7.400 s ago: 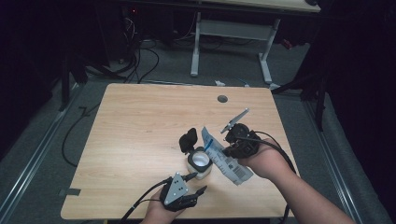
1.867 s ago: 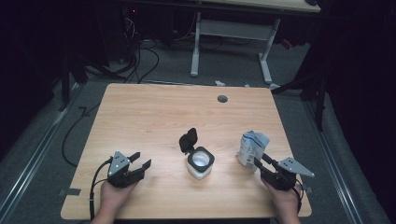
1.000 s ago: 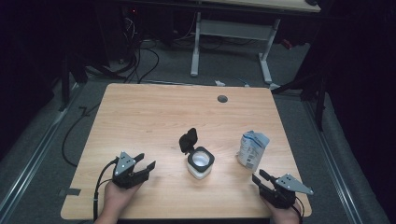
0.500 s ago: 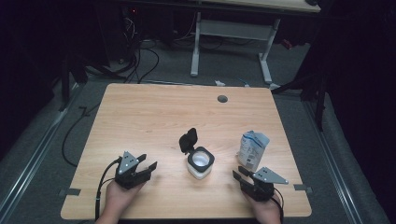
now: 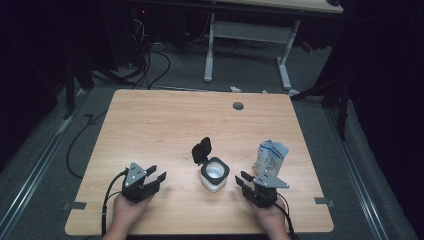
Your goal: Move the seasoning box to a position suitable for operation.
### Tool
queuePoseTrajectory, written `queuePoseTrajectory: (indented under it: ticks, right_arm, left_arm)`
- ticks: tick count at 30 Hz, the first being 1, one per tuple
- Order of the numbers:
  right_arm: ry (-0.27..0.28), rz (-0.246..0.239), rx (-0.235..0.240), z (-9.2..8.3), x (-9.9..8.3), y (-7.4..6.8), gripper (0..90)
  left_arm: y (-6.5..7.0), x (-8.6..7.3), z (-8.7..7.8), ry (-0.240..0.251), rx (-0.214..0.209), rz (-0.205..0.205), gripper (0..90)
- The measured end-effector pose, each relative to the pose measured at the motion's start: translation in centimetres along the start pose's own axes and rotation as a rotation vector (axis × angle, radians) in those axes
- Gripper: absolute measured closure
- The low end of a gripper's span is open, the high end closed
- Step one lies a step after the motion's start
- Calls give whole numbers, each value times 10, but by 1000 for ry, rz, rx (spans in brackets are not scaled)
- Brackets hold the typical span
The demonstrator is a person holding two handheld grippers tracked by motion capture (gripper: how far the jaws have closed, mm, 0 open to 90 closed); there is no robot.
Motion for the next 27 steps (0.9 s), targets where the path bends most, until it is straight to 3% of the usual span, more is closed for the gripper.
queuePoseTrajectory:
  ticks: [3, 5, 7, 17, 22, 27]
  right_arm:
    - [14, 16, -9, 0, 0, -2, 682]
    - [15, 40, 12, -1, 1, -4, 681]
    - [5, -7, 6, -3, 2, -6, 683]
    - [-18, 16, 41, -1, -4, -11, 721]
    - [-27, 6, 63, 0, -4, -17, 790]
    - [-29, -10, 74, 0, -4, -21, 898]
  left_arm:
    - [3, 1, 0, 6, -6, -8, 582]
    - [5, 2, 2, 2, -8, -12, 609]
    - [6, 2, 4, -6, -10, -19, 640]
    - [15, 7, 17, -24, 7, -56, 826]
    - [24, 20, 32, -24, 12, -32, 900]
    - [33, 33, 46, -14, 0, -36, 900]
Point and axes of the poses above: each handheld gripper's, and its own axes: z roughly forward along the jaws, x roughly out of its top, y roughly to its right, the point moved 6 cm from there along z, roughly forward along the jaws, and after that the axes turned 13 degrees about y, right-handed, at the moved point
